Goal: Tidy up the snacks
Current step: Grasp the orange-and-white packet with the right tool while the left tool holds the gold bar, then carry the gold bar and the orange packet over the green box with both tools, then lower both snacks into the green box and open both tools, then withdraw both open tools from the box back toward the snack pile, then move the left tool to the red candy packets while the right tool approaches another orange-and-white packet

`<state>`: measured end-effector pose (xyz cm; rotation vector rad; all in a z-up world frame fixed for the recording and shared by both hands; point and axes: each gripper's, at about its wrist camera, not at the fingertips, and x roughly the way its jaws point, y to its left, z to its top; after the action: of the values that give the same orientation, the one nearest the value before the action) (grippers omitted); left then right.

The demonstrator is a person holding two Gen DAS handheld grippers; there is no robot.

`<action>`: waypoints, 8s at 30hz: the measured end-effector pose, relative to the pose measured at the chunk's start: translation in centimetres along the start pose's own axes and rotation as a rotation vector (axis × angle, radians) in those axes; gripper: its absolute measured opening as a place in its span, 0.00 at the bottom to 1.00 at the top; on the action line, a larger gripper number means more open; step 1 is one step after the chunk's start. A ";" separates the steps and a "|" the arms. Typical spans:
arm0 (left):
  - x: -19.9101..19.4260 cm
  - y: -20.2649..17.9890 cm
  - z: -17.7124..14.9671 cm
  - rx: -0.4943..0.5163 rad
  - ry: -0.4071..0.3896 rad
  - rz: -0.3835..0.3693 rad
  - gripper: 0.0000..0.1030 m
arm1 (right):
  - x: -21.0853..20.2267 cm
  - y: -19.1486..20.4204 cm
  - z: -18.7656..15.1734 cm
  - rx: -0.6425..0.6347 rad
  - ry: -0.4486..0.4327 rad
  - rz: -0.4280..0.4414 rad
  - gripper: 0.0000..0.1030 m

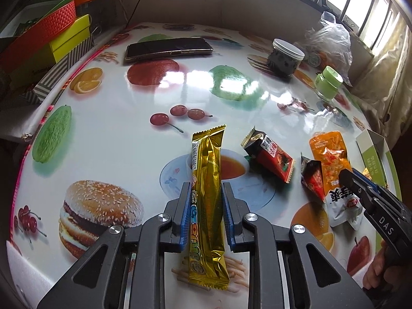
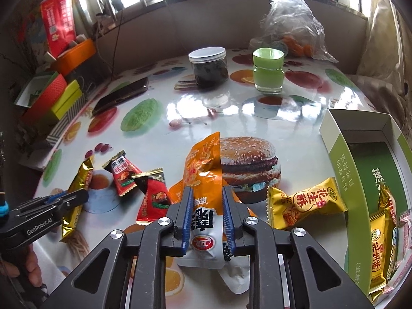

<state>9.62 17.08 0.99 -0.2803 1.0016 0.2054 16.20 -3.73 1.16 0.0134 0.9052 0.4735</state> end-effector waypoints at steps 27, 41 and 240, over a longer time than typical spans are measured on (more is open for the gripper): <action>-0.4 0.4 -0.4 -0.030 -0.013 -0.024 0.23 | -1.6 3.6 -0.5 -0.077 -0.037 0.099 0.04; -2.8 -1.3 -0.8 0.007 -0.045 -0.063 0.23 | -4.3 3.1 -0.7 -0.048 -0.080 0.120 0.04; -4.1 -10.4 -3.5 0.143 -0.050 -0.096 0.39 | -9.1 -5.2 -3.9 0.044 -0.124 -0.114 0.44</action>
<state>7.78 5.94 4.09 -0.1914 0.9463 0.0532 10.52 -12.71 4.52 0.0312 0.7904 0.3427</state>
